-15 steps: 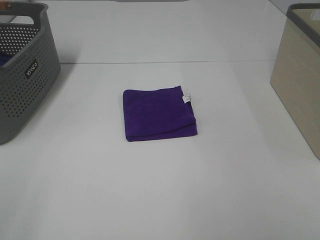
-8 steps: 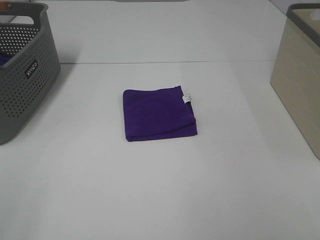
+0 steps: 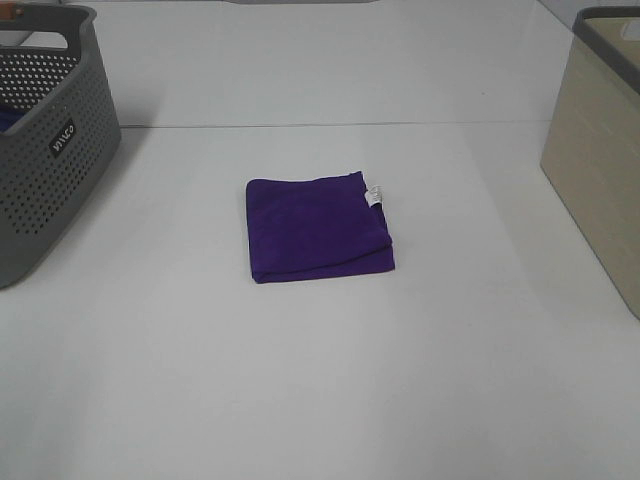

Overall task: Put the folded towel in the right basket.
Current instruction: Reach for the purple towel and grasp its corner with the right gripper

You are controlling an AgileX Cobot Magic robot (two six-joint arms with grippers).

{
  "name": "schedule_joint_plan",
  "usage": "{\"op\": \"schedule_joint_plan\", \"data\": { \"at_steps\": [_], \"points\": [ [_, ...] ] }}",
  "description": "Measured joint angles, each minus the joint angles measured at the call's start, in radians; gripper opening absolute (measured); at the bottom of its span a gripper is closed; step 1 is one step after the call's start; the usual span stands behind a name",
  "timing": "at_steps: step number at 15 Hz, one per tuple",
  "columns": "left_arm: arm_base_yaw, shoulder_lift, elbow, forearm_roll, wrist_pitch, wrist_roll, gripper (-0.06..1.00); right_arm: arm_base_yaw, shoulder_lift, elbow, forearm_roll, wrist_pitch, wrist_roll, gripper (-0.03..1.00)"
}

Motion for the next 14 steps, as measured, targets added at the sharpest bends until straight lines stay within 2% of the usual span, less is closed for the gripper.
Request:
{"op": "schedule_joint_plan", "data": {
  "at_steps": [4,5,6,10,11,14],
  "points": [
    [0.0,0.0,0.0,0.004,0.0,-0.001,0.99,0.0,0.348,-0.298,0.104,-0.001,-0.029,0.98],
    [0.0,0.0,0.0,0.005,0.0,-0.001,0.99,0.0,0.538,-0.43,0.133,-0.003,-0.027,0.98],
    [0.0,0.0,0.0,0.005,0.0,-0.001,0.99,0.015,0.632,-0.476,0.14,-0.005,-0.027,0.98],
    [0.0,0.0,0.0,0.007,0.0,-0.001,0.99,0.221,0.993,-0.564,0.122,-0.009,0.004,0.98],
    [0.0,0.0,0.0,0.007,0.0,-0.001,0.99,0.248,1.072,-0.586,0.126,-0.011,0.004,0.98],
    [0.0,0.0,0.0,0.007,0.0,-0.001,0.99,0.255,1.195,-0.614,0.206,-0.067,0.015,0.98]
  ]
}}
